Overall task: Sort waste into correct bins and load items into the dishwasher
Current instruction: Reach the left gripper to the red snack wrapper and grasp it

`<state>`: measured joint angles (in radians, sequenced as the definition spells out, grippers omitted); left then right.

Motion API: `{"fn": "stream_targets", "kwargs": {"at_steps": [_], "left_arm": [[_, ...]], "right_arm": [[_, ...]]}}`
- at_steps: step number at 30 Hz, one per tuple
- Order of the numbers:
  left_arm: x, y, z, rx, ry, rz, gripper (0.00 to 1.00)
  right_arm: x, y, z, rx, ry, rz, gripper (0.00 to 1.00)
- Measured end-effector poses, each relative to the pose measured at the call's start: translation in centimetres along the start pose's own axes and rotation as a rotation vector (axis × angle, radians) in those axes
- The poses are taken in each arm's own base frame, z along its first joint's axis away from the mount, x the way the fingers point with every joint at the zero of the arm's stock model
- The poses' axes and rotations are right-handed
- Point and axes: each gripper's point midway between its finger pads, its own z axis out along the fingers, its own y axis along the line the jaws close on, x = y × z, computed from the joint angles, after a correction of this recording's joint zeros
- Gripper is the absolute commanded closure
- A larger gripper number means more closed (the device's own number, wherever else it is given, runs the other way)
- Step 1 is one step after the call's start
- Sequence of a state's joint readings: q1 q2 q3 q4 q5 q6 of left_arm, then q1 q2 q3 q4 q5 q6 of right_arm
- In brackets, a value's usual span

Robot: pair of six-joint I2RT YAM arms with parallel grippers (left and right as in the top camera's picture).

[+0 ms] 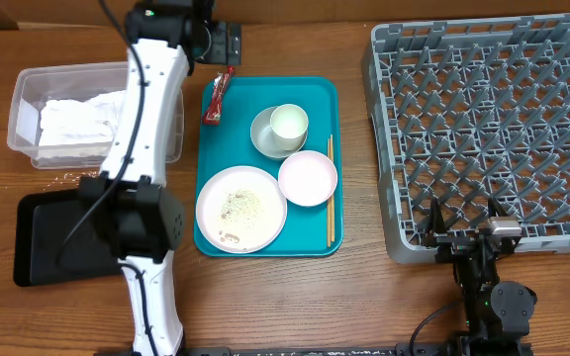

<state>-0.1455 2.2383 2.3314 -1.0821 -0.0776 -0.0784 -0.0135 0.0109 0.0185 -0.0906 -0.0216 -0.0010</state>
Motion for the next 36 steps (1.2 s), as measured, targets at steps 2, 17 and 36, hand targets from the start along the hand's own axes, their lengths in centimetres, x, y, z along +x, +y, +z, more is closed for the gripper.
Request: {"fn": "stream_targets", "kwargs": {"at_steps": [2, 17, 36], "left_arm": [[0.4, 0.2, 1.9, -0.035, 0.016, 0.031, 0.01], [2.5, -1.5, 9.2, -0.04, 0.072, 0.171, 0.17], [5.8, -2.1, 13.0, -0.033, 0.174, 0.216, 0.41]], "right_arm": [[0.0, 0.0, 0.0, 0.0, 0.0, 0.0, 0.0], [0.0, 0.0, 0.0, 0.0, 0.0, 0.0, 0.0], [0.0, 0.0, 0.0, 0.0, 0.0, 0.0, 0.0]]}}
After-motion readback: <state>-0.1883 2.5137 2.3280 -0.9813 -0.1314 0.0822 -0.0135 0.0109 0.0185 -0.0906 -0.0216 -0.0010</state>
